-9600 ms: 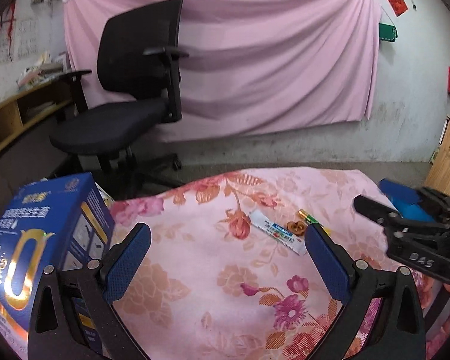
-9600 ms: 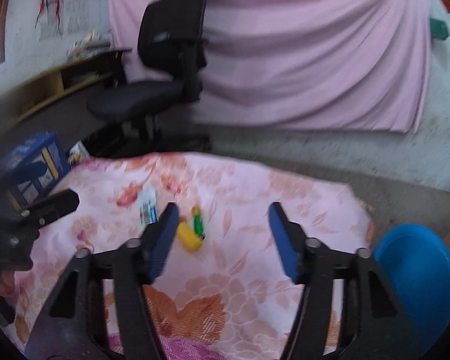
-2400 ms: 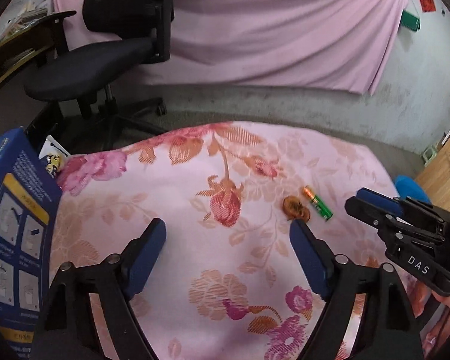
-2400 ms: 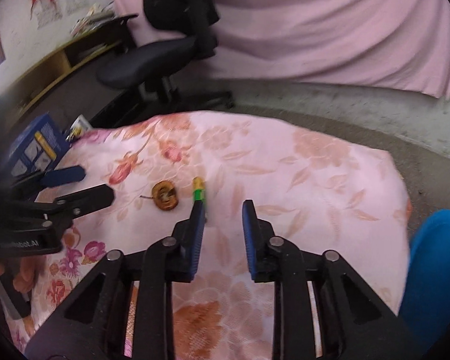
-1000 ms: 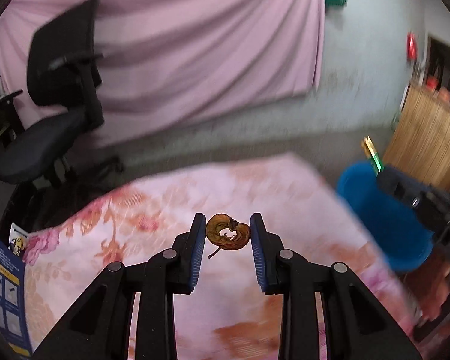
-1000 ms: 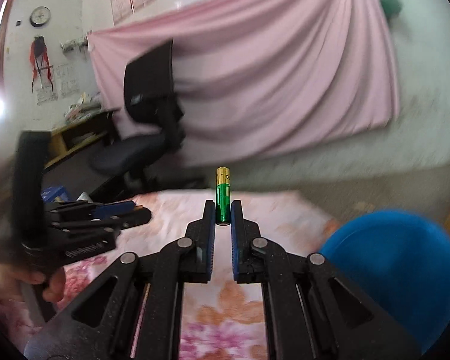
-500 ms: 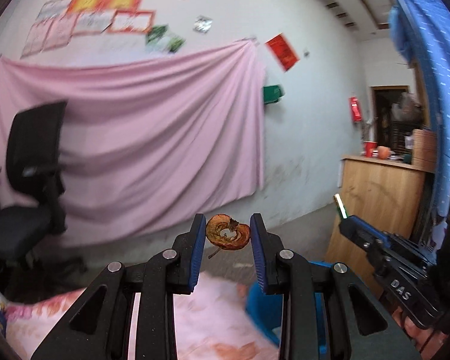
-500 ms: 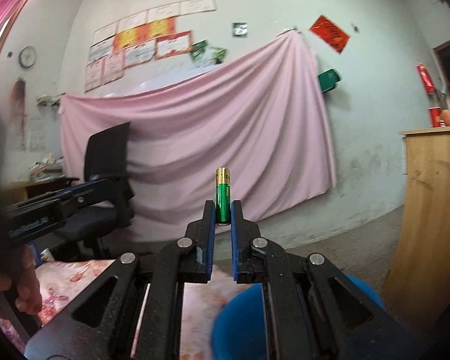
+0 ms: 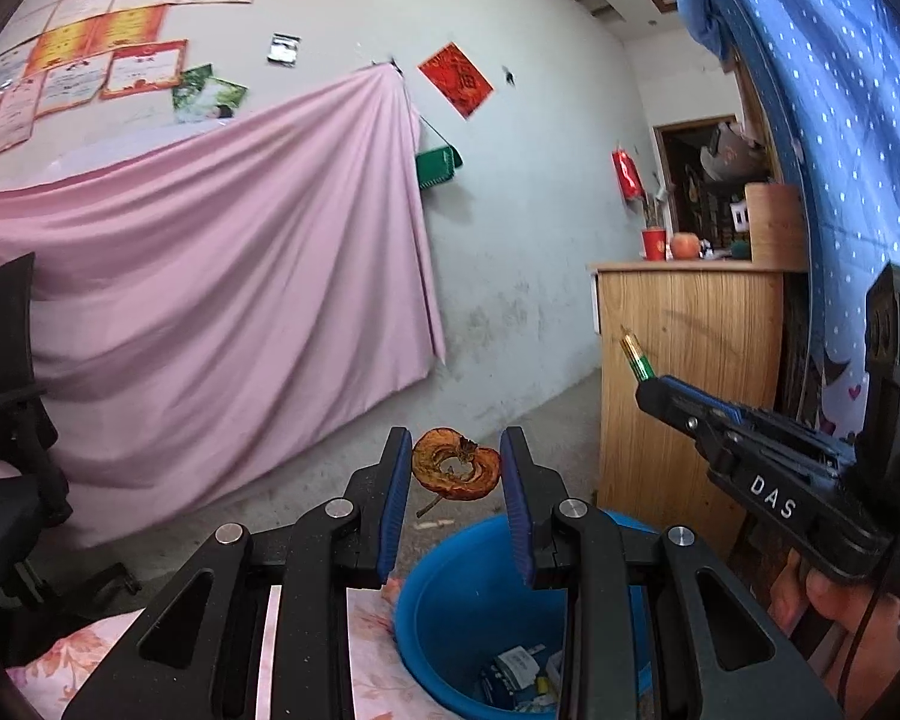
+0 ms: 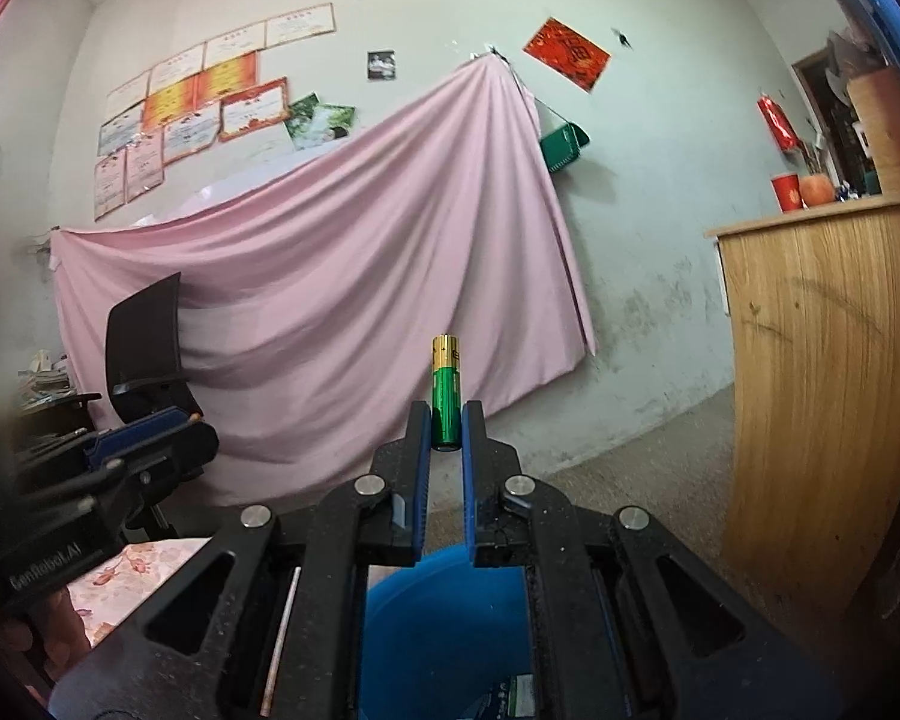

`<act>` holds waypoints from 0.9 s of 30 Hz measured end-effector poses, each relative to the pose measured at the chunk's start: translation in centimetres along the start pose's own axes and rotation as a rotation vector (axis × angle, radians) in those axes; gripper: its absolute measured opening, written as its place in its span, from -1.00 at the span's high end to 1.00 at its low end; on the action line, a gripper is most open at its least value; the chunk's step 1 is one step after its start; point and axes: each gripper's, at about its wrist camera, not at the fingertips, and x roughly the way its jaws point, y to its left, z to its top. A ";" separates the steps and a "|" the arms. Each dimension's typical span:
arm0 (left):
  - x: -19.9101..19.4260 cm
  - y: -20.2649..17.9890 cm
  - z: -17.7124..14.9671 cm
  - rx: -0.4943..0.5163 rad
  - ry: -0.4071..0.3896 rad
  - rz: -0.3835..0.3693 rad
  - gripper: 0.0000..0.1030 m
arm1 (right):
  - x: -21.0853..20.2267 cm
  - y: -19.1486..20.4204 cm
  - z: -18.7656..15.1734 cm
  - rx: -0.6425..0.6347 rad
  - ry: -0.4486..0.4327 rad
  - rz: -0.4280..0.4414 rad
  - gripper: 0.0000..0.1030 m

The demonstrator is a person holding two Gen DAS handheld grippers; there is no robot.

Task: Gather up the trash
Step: 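Carry the dried fruit and green battery over the blue basin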

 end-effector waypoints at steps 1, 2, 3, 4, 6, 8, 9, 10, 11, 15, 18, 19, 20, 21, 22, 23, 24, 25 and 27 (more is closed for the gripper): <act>0.2 -0.4 -0.2 0.001 0.009 0.000 0.50 | 0.1 -0.2 -0.1 0.002 0.008 -0.003 0.35; 0.8 -0.5 -0.3 -0.001 0.026 -0.002 0.50 | 0.3 -0.3 -0.2 0.005 0.021 -0.005 0.35; 1.1 -0.3 -0.4 -0.004 0.035 -0.005 0.50 | 0.4 -0.3 -0.5 0.007 0.029 -0.007 0.35; 1.7 -0.3 -0.5 -0.011 0.052 -0.007 0.50 | 0.5 -0.4 -0.6 0.011 0.038 -0.006 0.35; 2.1 -0.5 -0.8 -0.024 0.075 -0.012 0.50 | 0.9 -0.6 -0.9 0.013 0.058 -0.010 0.35; 2.8 -0.5 -0.8 -0.043 0.103 -0.021 0.50 | 1.3 -0.8 -1.1 0.012 0.080 -0.013 0.35; 3.3 -0.4 -0.9 -0.054 0.125 -0.031 0.50 | 1.5 -0.9 -1.3 0.013 0.092 -0.015 0.35; 3.5 -0.4 -0.9 -0.060 0.139 -0.037 0.50 | 1.6 -1.0 -1.5 0.014 0.102 -0.018 0.35; 4.0 -0.4 -1.0 -0.066 0.162 -0.042 0.50 | 1.8 -1.2 -1.6 0.017 0.112 -0.020 0.35; 5.1 -0.3 -1.5 -0.085 0.239 -0.066 0.50 | 2.6 -2.1 -2.0 0.039 0.153 -0.029 0.35; 5.8 -0.3 -1.7 -0.091 0.286 -0.074 0.50 | 3.1 -2.7 -2.3 0.055 0.185 -0.033 0.35; 6.0 -0.3 -1.8 -0.094 0.297 -0.073 0.50 | 3.3 -2.9 -2.5 0.059 0.196 -0.035 0.35; 6.1 -0.4 -1.9 -0.096 0.303 -0.073 0.50 | 3.5 -3.0 -2.6 0.062 0.204 -0.036 0.35; 6.2 -0.4 -2.0 -0.098 0.313 -0.075 0.50 | 3.6 -3.2 -2.7 0.064 0.213 -0.035 0.35; 6.4 -0.4 -2.0 -0.102 0.325 -0.078 0.50 | 3.9 -3.3 -2.8 0.066 0.231 -0.036 0.35; 6.6 -0.5 -2.1 -0.105 0.333 -0.080 0.50 | 4.2 -3.5 -3.1 0.066 0.250 -0.042 0.35; 6.8 -0.5 -2.2 -0.110 0.345 -0.085 0.50 | 4.4 -3.6 -3.2 0.067 0.258 -0.043 0.35; 6.9 -0.4 -2.3 -0.115 0.358 -0.091 0.50 | 4.6 -3.7 -3.5 0.068 0.269 -0.044 0.35; 7.0 -0.2 -2.5 -0.127 0.376 -0.101 0.50 | 5.0 -4.0 -3.8 0.071 0.295 -0.042 0.35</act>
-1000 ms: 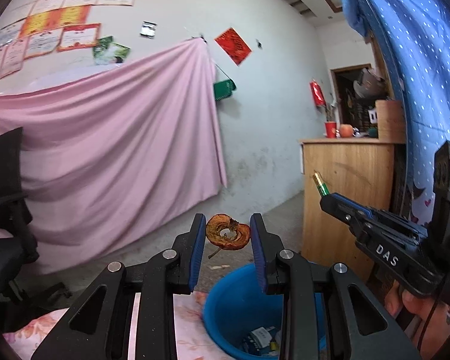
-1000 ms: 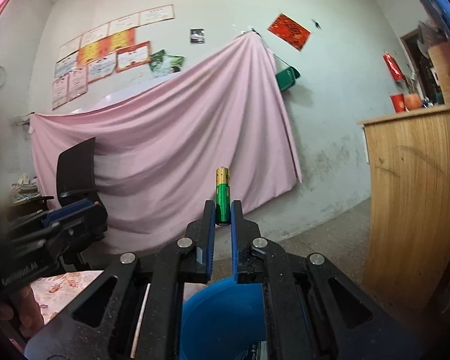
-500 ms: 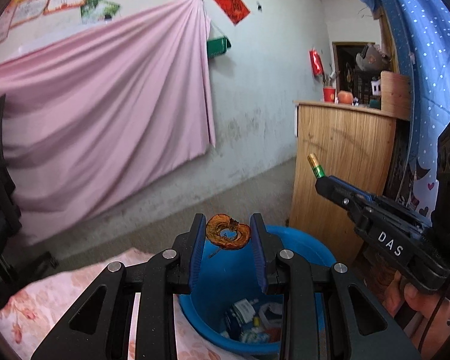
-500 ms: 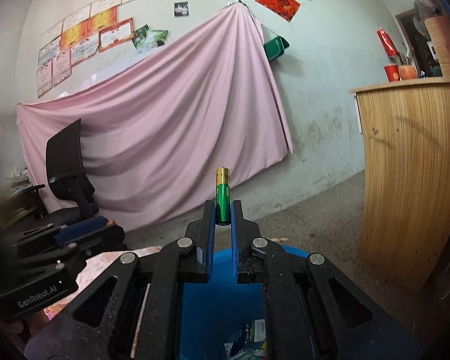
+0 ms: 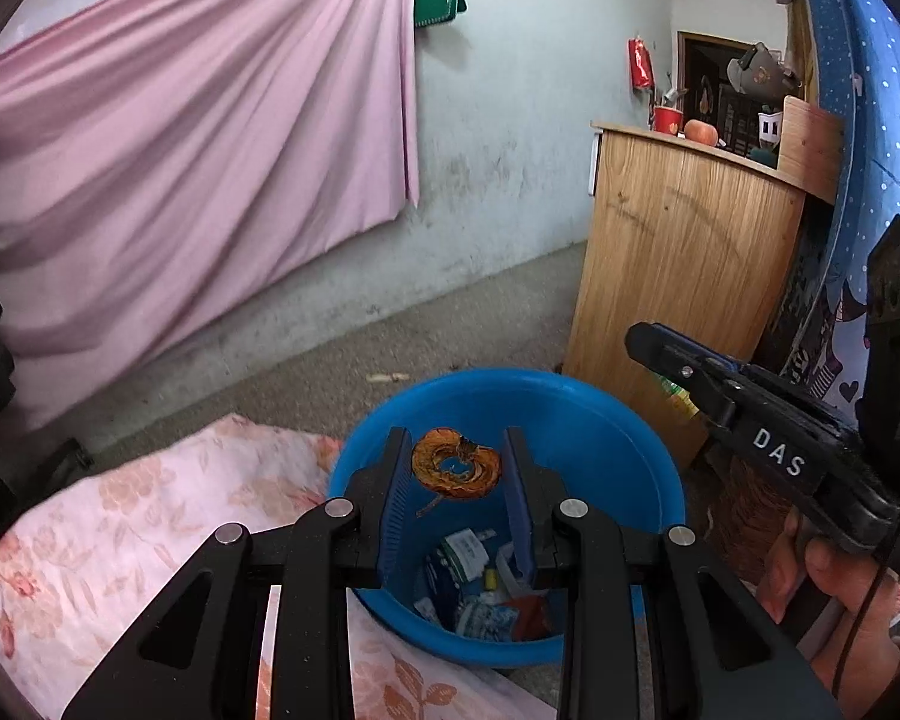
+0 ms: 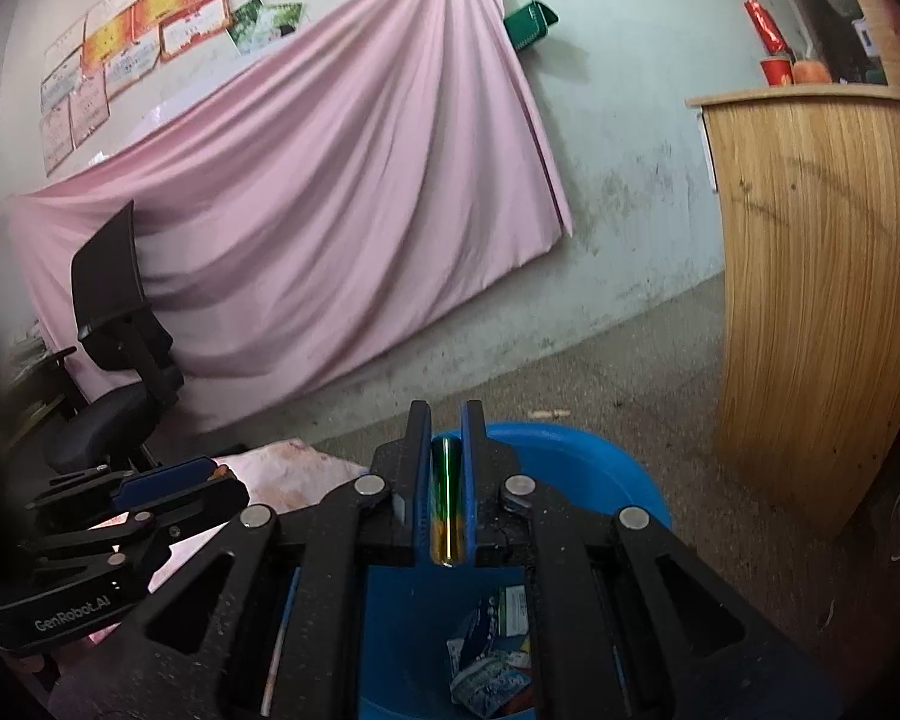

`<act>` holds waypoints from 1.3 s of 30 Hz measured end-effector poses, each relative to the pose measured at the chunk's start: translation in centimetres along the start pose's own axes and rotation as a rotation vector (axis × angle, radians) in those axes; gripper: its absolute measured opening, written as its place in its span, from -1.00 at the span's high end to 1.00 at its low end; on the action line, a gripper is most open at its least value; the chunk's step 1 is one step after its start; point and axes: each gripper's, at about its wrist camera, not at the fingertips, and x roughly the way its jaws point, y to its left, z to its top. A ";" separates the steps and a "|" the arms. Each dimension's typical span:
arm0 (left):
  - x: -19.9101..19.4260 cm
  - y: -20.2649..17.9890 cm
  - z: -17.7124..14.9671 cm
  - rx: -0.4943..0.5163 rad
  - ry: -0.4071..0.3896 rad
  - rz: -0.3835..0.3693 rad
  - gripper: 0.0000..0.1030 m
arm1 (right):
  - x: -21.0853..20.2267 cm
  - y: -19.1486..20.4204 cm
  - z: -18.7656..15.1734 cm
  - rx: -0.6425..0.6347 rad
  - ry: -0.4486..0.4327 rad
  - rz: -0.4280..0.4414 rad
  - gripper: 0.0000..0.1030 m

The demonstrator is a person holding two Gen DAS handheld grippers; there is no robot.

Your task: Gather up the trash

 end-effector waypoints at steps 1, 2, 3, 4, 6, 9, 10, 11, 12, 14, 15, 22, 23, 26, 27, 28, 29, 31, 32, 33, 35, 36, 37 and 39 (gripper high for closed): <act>0.3 0.0 0.0 -0.005 0.015 -0.006 0.50 | 0.2 -0.1 0.0 0.002 0.010 0.001 0.35; 0.5 0.1 -0.1 -0.009 0.030 -0.007 0.50 | 0.3 -0.2 -0.1 0.005 0.016 0.001 0.34; 0.6 0.2 -0.1 -0.014 0.041 -0.007 0.50 | 0.5 -0.4 -0.1 0.008 0.024 0.002 0.34; 1.0 0.2 -0.2 -0.022 0.060 -0.010 0.49 | 0.6 -0.5 -0.2 0.009 0.031 0.004 0.33; 1.6 0.4 -0.3 -0.038 0.084 -0.018 0.49 | 0.8 -0.6 -0.3 0.006 0.045 0.002 0.33; 2.2 1.0 -0.6 -0.069 0.117 -0.029 0.38 | 1.3 -0.8 -0.5 0.003 0.067 -0.001 0.32; 2.4 1.2 -0.7 -0.081 0.124 -0.033 0.30 | 1.4 -0.9 -0.6 0.001 0.071 -0.003 0.32; 2.4 1.3 -0.8 -0.090 0.126 -0.035 0.27 | 1.5 -1.0 -0.6 0.000 0.073 -0.004 0.32; 2.4 1.6 -0.8 -0.096 0.126 -0.037 0.26 | 1.5 -1.1 -0.6 0.000 0.073 -0.007 0.32; 2.4 1.9 -1.0 -0.104 0.130 -0.035 0.20 | 1.6 -1.3 -0.6 0.005 0.073 -0.012 0.31; 2.4 2.1 -1.1 -0.108 0.131 -0.029 0.16 | 1.5 -1.3 -0.6 0.006 0.072 -0.015 0.30; 2.1 3.6 -1.4 -0.163 0.127 -0.016 -0.06 | 1.4 -1.7 -0.7 0.012 0.071 -0.031 0.06; 2.1 3.7 -1.4 -0.167 0.127 -0.012 -0.06 | 1.4 -1.6 -0.8 0.014 0.070 -0.031 0.03; 1.9 4.0 -1.4 -0.173 0.123 -0.003 -0.12 | 1.5 -1.7 -0.8 0.012 0.072 -0.033 -0.01; 1.8 4.1 -1.5 -0.173 0.119 0.002 -0.15 | 1.5 -1.7 -0.7 0.012 0.072 -0.033 -0.01; 1.6 4.2 -1.5 -0.173 0.113 0.008 -0.16 | 1.5 -1.6 -0.8 0.011 0.074 -0.034 -0.02; 1.5 4.2 -1.5 -0.172 0.110 0.013 -0.17 | 1.5 -1.6 -0.8 0.010 0.076 -0.034 -0.02; 1.3 4.2 -1.5 -0.171 0.108 0.021 -0.17 | 1.6 -1.6 -0.8 0.006 0.079 -0.036 -0.02; 1.2 4.3 -1.5 -0.170 0.106 0.027 -0.17 | 1.6 -1.6 -0.8 0.006 0.080 -0.036 -0.03; 1.1 4.4 -1.6 -0.171 0.104 0.035 -0.17 | 1.5 -1.5 -0.9 0.007 0.081 -0.036 -0.03; 0.8 4.7 -1.7 -0.174 0.102 0.047 -0.21 | 1.5 -1.5 -0.8 0.007 0.083 -0.037 -0.08; 0.6 4.8 -1.9 -0.177 0.101 0.053 -0.27 | 1.6 -1.5 -0.9 0.007 0.084 -0.039 -0.13; 0.4 4.9 -2.0 -0.178 0.097 0.063 -0.44 | 1.5 -1.5 -0.9 0.008 0.085 -0.045 -0.32; 0.1 4.9 -2.1 -0.177 0.081 0.087 -0.60 | 1.5 -1.5 -0.9 0.017 0.082 -0.057 -0.62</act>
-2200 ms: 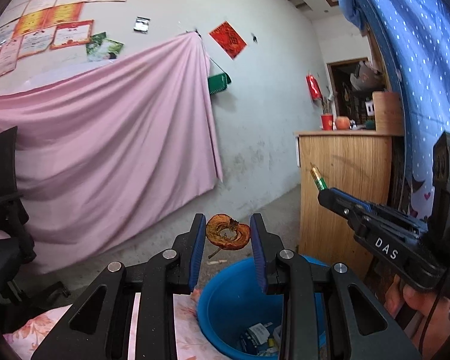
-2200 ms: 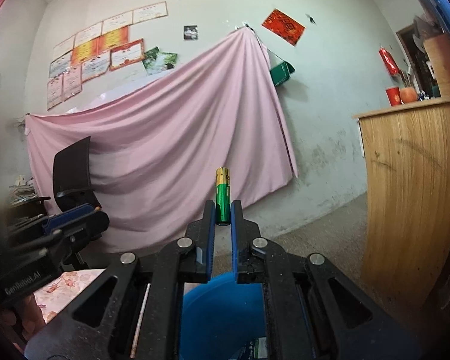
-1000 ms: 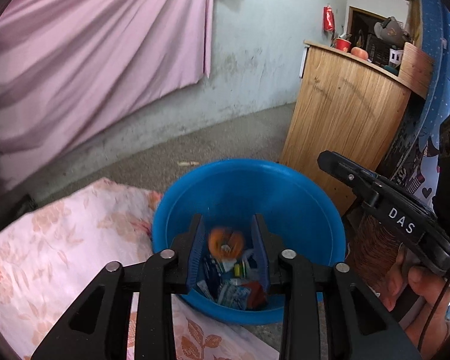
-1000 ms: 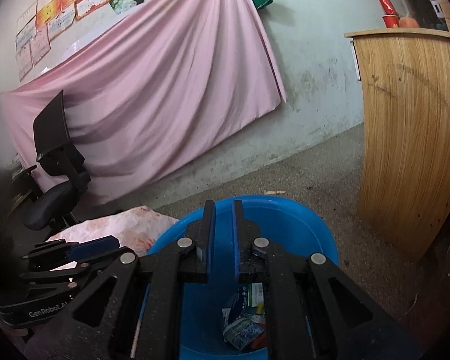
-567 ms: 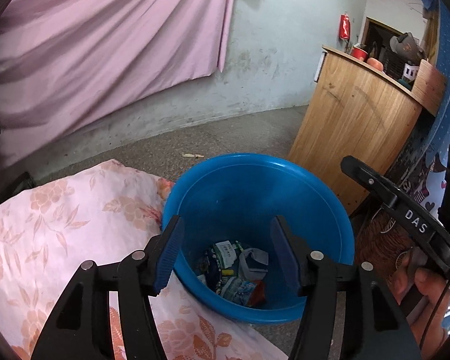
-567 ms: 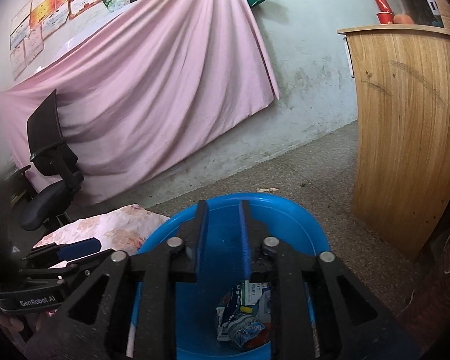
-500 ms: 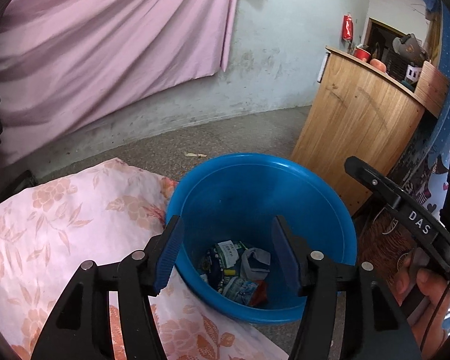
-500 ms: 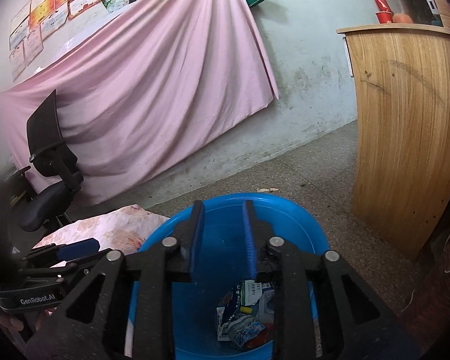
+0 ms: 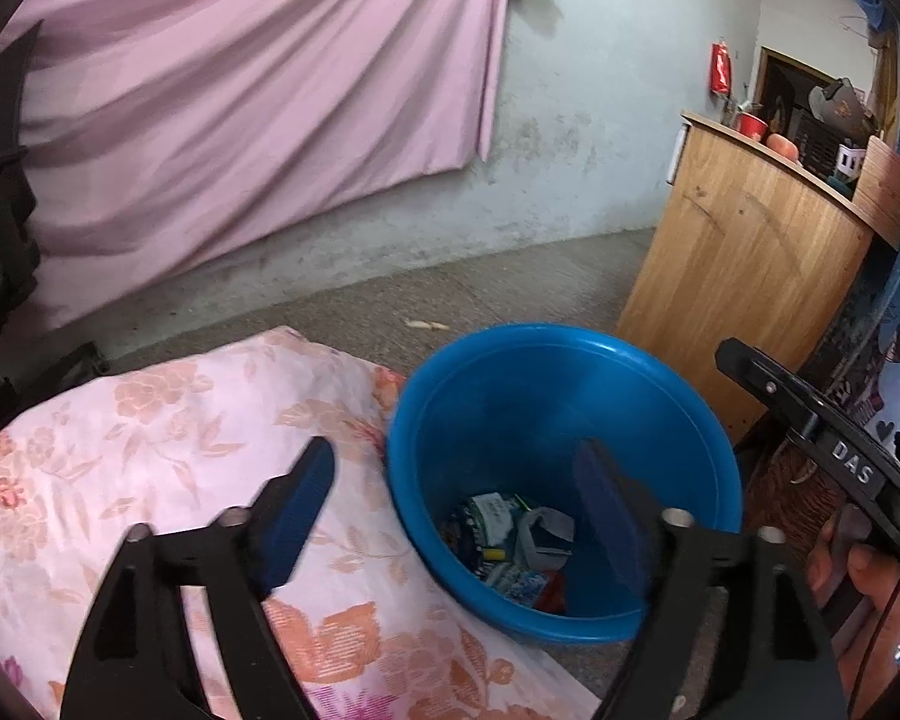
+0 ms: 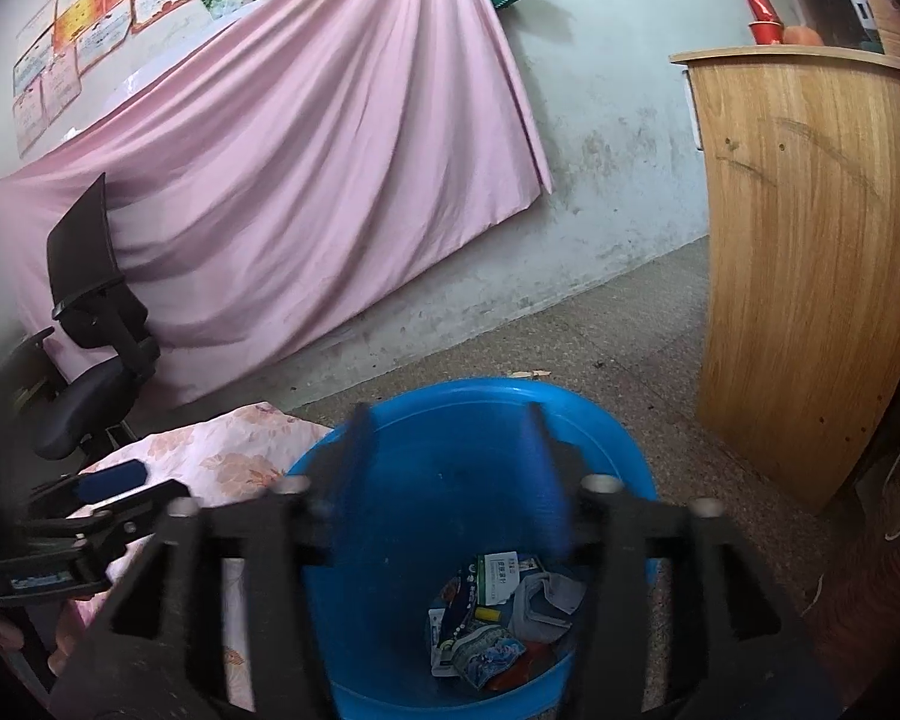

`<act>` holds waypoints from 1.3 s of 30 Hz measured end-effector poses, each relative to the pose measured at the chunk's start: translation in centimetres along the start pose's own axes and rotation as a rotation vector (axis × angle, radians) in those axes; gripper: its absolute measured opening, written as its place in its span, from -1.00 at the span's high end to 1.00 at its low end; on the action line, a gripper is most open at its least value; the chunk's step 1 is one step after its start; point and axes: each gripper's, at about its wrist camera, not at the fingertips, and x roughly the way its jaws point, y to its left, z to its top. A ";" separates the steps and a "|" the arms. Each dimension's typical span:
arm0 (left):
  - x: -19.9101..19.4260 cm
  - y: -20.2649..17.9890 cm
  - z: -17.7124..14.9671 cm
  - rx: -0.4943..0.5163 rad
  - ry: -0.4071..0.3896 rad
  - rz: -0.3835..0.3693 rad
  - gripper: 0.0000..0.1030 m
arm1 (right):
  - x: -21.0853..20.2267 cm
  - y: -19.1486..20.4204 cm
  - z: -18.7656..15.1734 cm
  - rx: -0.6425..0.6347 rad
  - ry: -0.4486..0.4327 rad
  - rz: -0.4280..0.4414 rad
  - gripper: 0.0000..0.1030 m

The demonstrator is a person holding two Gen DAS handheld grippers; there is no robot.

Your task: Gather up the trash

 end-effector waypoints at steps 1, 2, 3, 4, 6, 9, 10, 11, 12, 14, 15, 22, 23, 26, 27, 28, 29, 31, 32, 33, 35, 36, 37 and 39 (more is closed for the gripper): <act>-0.3 0.0 -0.1 0.003 -0.011 0.009 -0.64 | 0.0 -0.1 0.0 0.008 -0.002 -0.005 -0.73; -0.4 0.1 -0.2 0.008 -0.013 0.015 -0.71 | -0.1 -0.2 0.0 0.015 -0.002 -0.008 -0.82; -0.4 0.2 -0.3 0.012 -0.010 0.020 -0.75 | -0.1 -0.2 0.0 0.019 -0.001 -0.011 -0.86; -0.6 0.3 -0.5 0.013 -0.008 0.034 -0.80 | -0.1 -0.2 0.0 0.023 0.000 -0.014 -0.94; -0.8 0.5 -0.6 0.008 -0.016 0.044 -0.81 | -0.2 -0.2 -0.2 0.035 0.001 -0.012 -1.00; -1.3 1.0 -0.8 -0.012 -0.026 0.039 -0.82 | -0.3 -0.2 -0.3 0.048 -0.002 -0.021 -1.00; -1.6 1.2 -0.9 -0.023 -0.033 0.043 -0.83 | -0.4 -0.1 -0.4 0.049 -0.005 -0.027 -1.00; -1.7 1.4 -0.9 -0.029 -0.038 0.049 -0.83 | -0.4 0.0 -0.4 0.049 -0.005 -0.027 -1.00; -1.9 1.4 -0.9 -0.032 -0.041 0.054 -0.83 | -0.5 0.1 -0.4 0.049 -0.003 -0.027 -1.00; -2.2 1.7 -1.0 -0.036 -0.048 0.064 -0.83 | -0.6 0.3 -0.5 0.050 -0.008 -0.023 -1.00; -2.4 1.8 -1.1 -0.036 -0.052 0.071 -0.83 | -0.7 0.3 -0.5 0.051 -0.011 -0.020 -1.00; -3.3 2.2 -1.3 -0.039 -0.083 0.103 -0.84 | -1.1 0.9 -0.4 0.035 -0.023 -0.016 -1.00; -3.5 2.3 -1.3 -0.041 -0.088 0.106 -0.84 | -1.1 0.9 -0.4 0.034 -0.024 -0.015 -1.00; -4.0 2.4 -1.3 -0.046 -0.101 0.109 -0.84 | -1.3 1.3 -0.4 0.027 -0.033 -0.016 -1.00; -4.3 2.5 -1.4 -0.048 -0.112 0.115 -0.84 | -1.3 1.4 -0.4 0.023 -0.035 -0.015 -1.00; -4.7 2.5 -1.5 -0.045 -0.127 0.122 -0.84 | -1.3 1.4 -0.4 0.020 -0.034 -0.015 -1.00; -4.9 2.5 -1.5 -0.041 -0.132 0.125 -0.87 | -1.3 1.5 -0.4 0.018 -0.034 -0.017 -1.00; -5.3 2.5 -1.6 -0.035 -0.142 0.133 -0.91 | -1.4 1.7 -0.4 0.014 -0.032 -0.017 -1.00; -5.4 2.5 -1.6 -0.032 -0.146 0.137 -0.91 | -1.4 1.8 -0.4 0.012 -0.032 -0.016 -1.00; -5.6 2.5 -1.7 -0.029 -0.149 0.138 -0.91 | -1.5 2.0 -0.4 0.011 -0.032 -0.015 -1.00; -6.0 2.6 -1.9 -0.026 -0.152 0.140 -0.91 | -1.6 2.2 -0.4 0.008 -0.033 -0.015 -1.00; -6.2 2.7 -1.9 -0.027 -0.154 0.142 -0.91 | -1.6 2.3 -0.4 0.006 -0.034 -0.015 -1.00; -6.3 2.8 -2.0 -0.029 -0.155 0.142 -0.91 | -1.7 2.4 -0.4 0.004 -0.035 -0.015 -1.00; -6.9 3.0 -2.1 -0.038 -0.162 0.146 -0.92 | -2.0 2.6 -0.3 0.002 -0.040 -0.014 -1.00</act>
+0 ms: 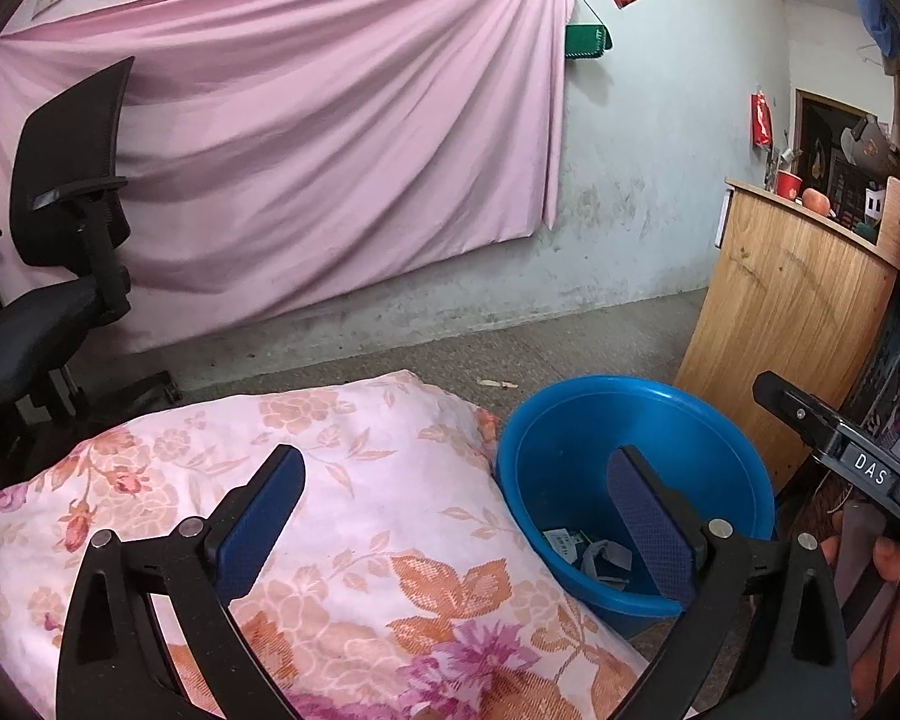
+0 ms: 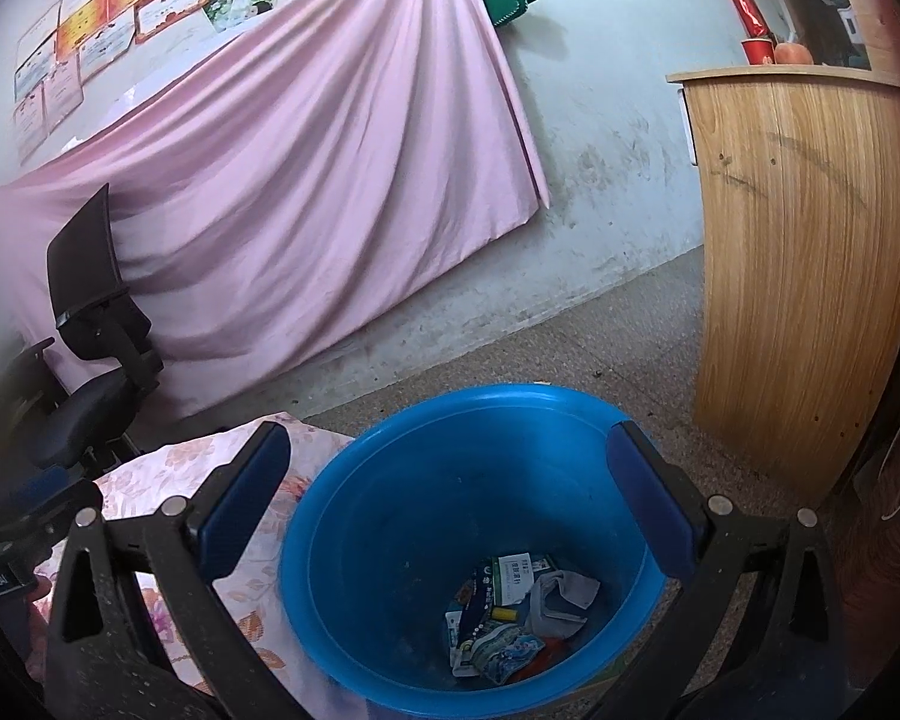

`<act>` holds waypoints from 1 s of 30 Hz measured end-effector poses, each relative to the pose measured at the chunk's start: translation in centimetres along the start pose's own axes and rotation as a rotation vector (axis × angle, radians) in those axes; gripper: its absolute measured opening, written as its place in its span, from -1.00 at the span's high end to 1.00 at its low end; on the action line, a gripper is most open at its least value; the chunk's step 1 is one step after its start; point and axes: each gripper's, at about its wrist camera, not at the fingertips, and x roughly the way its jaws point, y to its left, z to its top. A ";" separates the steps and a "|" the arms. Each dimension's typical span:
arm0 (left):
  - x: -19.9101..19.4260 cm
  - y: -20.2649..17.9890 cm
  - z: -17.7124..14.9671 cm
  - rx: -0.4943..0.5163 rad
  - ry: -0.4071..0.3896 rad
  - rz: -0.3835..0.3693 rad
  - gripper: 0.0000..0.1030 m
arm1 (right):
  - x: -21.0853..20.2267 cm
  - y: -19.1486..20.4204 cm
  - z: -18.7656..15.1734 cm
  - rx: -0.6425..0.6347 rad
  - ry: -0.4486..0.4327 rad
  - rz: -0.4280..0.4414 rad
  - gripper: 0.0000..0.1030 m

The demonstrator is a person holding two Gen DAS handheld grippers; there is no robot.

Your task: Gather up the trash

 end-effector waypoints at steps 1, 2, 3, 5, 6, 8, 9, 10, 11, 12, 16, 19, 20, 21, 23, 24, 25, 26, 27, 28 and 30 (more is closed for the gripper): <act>-0.2 0.2 0.0 -0.005 -0.003 0.003 -0.92 | -0.1 0.1 0.0 0.000 -0.003 0.000 -1.00; -0.4 0.4 -0.1 -0.010 -0.006 0.009 -0.92 | -0.3 0.3 0.0 -0.002 -0.005 -0.001 -1.00; -0.6 0.5 -0.1 -0.012 -0.008 0.013 -0.92 | -0.5 0.5 0.1 -0.005 -0.007 -0.005 -1.00; -1.1 0.9 -0.1 -0.016 -0.015 0.024 -0.93 | -0.8 1.0 0.1 -0.018 -0.011 -0.018 -1.00; -1.4 1.0 -0.1 -0.017 -0.018 0.027 -0.93 | -1.0 1.2 0.1 -0.025 -0.013 -0.024 -1.00; -2.1 1.5 -0.2 -0.023 -0.031 0.038 -0.93 | -1.5 1.8 0.0 -0.046 -0.024 -0.043 -1.00; -2.3 1.6 -0.2 -0.025 -0.033 0.041 -0.93 | -1.7 2.1 0.0 -0.054 -0.028 -0.049 -1.00; -2.7 1.9 -0.3 -0.029 -0.036 0.047 -0.93 | -2.1 2.3 -0.1 -0.062 -0.034 -0.055 -1.00; -2.9 2.1 -0.4 -0.032 -0.037 0.051 -0.93 | -2.5 2.6 -0.2 -0.064 -0.040 -0.059 -1.00; -3.2 2.3 -0.4 -0.036 -0.039 0.055 -0.93 | -2.9 2.7 -0.3 -0.063 -0.046 -0.058 -1.00; -4.7 3.0 -0.9 -0.045 -0.045 0.068 -0.93 | -4.3 3.4 -0.6 -0.066 -0.059 -0.055 -1.00; -6.1 3.1 -1.3 -0.034 -0.057 0.083 -0.93 | -5.3 3.9 -1.0 -0.075 -0.066 -0.052 -1.00; -6.6 3.2 -1.5 -0.028 -0.061 0.087 -0.93 | -5.7 4.2 -1.1 -0.077 -0.069 -0.049 -1.00; -6.9 3.4 -1.7 -0.025 -0.064 0.090 -0.93 | -6.1 4.4 -1.2 -0.080 -0.072 -0.046 -1.00; -8.0 3.6 -2.1 -0.022 -0.072 0.098 -0.94 | -6.8 5.0 -1.4 -0.088 -0.077 -0.042 -1.00; -8.4 3.7 -2.3 -0.025 -0.076 0.100 -0.94 | -7.4 5.3 -1.5 -0.094 -0.084 -0.041 -1.00; -8.9 3.9 -2.4 -0.027 -0.080 0.103 -0.94 | -7.7 5.6 -1.7 -0.098 -0.088 -0.040 -1.00; -9.2 4.0 -2.6 -0.028 -0.083 0.106 -0.94 | -8.2 6.0 -1.8 -0.104 -0.090 -0.035 -1.00; -9.7 4.2 -2.8 -0.029 -0.087 0.110 -0.94 | -8.7 6.4 -1.9 -0.108 -0.093 -0.032 -1.00; -10.3 4.2 -3.1 -0.030 -0.091 0.115 -0.94 | -9.1 6.7 -2.0 -0.112 -0.097 -0.029 -1.00; -11.3 4.5 -3.6 -0.032 -0.099 0.120 -0.94 | -10.2 7.6 -2.4 -0.124 -0.101 -0.021 -1.00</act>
